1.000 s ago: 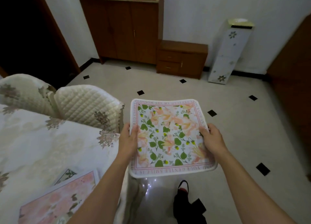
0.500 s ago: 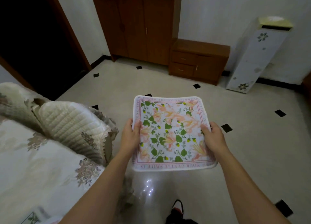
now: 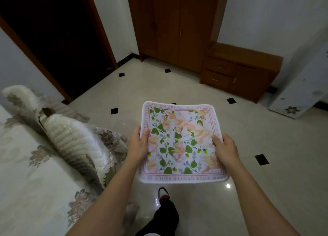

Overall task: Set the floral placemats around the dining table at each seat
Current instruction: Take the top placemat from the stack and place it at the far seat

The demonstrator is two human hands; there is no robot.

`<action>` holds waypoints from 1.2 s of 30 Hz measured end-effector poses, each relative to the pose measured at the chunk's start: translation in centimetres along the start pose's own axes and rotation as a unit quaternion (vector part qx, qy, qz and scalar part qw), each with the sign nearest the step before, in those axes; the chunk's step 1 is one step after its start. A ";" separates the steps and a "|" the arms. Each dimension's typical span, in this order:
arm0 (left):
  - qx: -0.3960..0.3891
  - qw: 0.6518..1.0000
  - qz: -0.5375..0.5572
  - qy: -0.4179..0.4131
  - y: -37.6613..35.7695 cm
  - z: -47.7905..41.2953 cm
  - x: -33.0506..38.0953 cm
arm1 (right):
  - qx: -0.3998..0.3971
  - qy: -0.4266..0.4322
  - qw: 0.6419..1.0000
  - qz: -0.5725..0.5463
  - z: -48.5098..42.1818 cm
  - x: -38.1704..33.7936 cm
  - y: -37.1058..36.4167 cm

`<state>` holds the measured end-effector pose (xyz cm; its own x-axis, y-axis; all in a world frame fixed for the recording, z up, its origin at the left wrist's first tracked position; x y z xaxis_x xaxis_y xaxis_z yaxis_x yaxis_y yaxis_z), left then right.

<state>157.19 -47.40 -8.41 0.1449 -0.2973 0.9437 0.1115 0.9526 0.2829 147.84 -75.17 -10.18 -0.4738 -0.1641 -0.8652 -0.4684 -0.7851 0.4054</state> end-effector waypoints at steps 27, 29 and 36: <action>0.174 0.983 0.039 0.043 9.3 -41.1 3.4 | -0.116 0.080 0.987 0.071 -35.0 -25.5 -27.3; 0.190 0.980 0.044 0.049 10.3 -43.0 3.4 | -0.129 0.085 0.985 0.079 -36.7 -26.7 -29.5; 0.261 0.962 0.055 0.059 14.8 -51.9 3.8 | -0.211 0.113 0.968 0.076 -43.9 -33.5 -38.8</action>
<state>210.37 -37.78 -9.49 0.2416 -0.1689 0.9556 -0.4152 0.8720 0.2592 214.61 -65.49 -9.87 -0.3153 -0.3860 -0.8669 -0.0365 -0.9079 0.4176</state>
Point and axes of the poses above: each hand's wrist, its own z-axis away from the middle knuckle, its own y-axis out of the back of the hand, x = y × z, the point moved 2 cm from there along -z, towards the middle knuckle
